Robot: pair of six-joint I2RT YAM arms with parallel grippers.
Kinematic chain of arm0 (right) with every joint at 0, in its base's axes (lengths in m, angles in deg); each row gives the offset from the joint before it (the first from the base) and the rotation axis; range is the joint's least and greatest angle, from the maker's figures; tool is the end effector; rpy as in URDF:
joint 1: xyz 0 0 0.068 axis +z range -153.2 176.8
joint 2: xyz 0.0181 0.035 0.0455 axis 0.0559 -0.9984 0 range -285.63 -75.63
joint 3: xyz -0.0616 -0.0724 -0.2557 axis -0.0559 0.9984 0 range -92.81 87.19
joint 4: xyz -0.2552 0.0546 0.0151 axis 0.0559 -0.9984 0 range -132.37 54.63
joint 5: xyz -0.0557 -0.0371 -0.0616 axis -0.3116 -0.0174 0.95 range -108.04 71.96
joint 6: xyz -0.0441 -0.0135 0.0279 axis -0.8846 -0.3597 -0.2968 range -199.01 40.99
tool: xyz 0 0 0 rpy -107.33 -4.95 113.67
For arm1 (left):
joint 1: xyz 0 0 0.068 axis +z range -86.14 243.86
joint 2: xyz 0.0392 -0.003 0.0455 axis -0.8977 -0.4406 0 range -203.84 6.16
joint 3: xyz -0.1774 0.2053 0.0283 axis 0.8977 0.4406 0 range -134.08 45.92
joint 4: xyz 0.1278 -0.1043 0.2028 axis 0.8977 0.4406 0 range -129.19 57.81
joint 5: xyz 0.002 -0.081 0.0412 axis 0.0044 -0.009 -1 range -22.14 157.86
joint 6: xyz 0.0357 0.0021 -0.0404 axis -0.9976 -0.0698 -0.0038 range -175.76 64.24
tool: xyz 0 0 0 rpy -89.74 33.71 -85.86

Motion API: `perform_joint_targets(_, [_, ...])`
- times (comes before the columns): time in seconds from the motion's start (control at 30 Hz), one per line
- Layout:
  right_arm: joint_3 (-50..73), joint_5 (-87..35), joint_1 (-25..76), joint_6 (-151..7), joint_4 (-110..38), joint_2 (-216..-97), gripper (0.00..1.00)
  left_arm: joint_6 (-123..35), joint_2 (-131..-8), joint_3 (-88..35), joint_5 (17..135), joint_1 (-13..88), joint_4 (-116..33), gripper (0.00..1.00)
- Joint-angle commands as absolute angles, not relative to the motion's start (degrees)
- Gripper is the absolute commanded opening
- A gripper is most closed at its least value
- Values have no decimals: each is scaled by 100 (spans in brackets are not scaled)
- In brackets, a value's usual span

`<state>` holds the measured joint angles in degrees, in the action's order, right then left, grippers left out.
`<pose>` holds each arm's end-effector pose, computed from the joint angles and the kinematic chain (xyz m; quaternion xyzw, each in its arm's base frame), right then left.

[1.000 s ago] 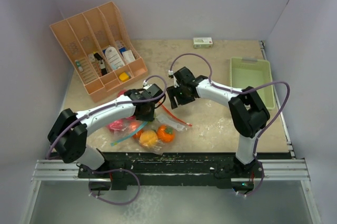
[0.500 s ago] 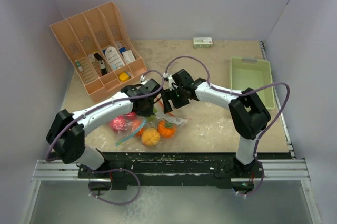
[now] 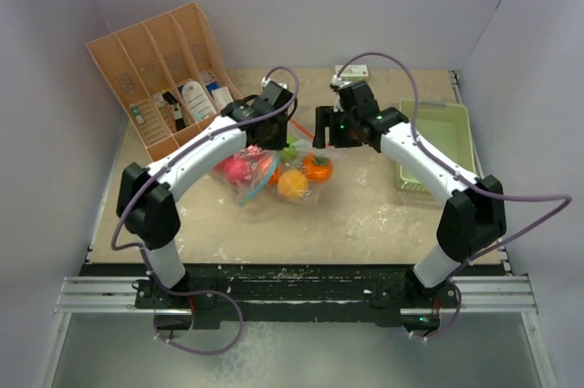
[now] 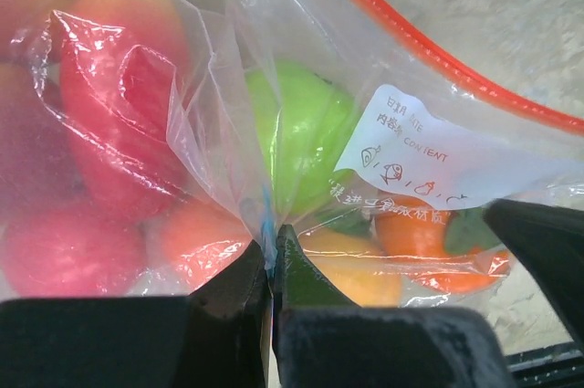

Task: Open the zip-top bag and remove the fake food
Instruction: Pick up the zipper food storage bag at the center of the board, then place the zipper food storage bag at the center of the board, then pick up the zipper food storage bag at the center of the board.

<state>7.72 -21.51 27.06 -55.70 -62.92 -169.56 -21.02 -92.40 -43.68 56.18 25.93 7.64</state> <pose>0.3200 0.1892 0.3004 -0.0677 0.9107 0.2078 0.3504 0.2976 -0.2229 0.3056 -0.0034 0.9513 -0.0951 0.2933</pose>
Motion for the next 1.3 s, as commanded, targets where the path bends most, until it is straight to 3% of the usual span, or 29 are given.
perform_joint_targets(0.0, [463,-1669,2530,-5318,-6845,-16600,75,-2558,-10017,-5431,5812,2590,639,0])
perform_joint_targets(0.1, [347,-1471,2519,-5346,-7032,-16510,75,-2541,-10655,-6037,5898,2607,790,4])
perform_joint_targets(0.23, [304,-1309,2518,-5419,-7167,-16435,75,-2325,-10811,-6341,5759,2652,933,63])
perform_joint_targets(0.3, [330,-1366,2518,-5436,-7131,-16420,75,-2313,-10688,-6251,5753,2713,851,79])
perform_joint_targets(0.37, [358,-1573,2516,-5440,-7044,-16473,73,-2359,-10517,-6072,5747,2761,837,88])
perform_joint_targets(0.53, [349,-2521,2552,-5573,-6597,-16677,71,-2230,-9540,-4806,5643,2830,545,97])
perform_joint_targets(0.73, [211,-2795,2632,-5683,-6152,-16973,71,-1721,-8001,-2956,5770,3021,43,98])
perform_joint_targets(1.27, [3,-3377,2759,-5632,-5736,-18065,69,-1339,-6833,-1937,5767,3055,350,100])
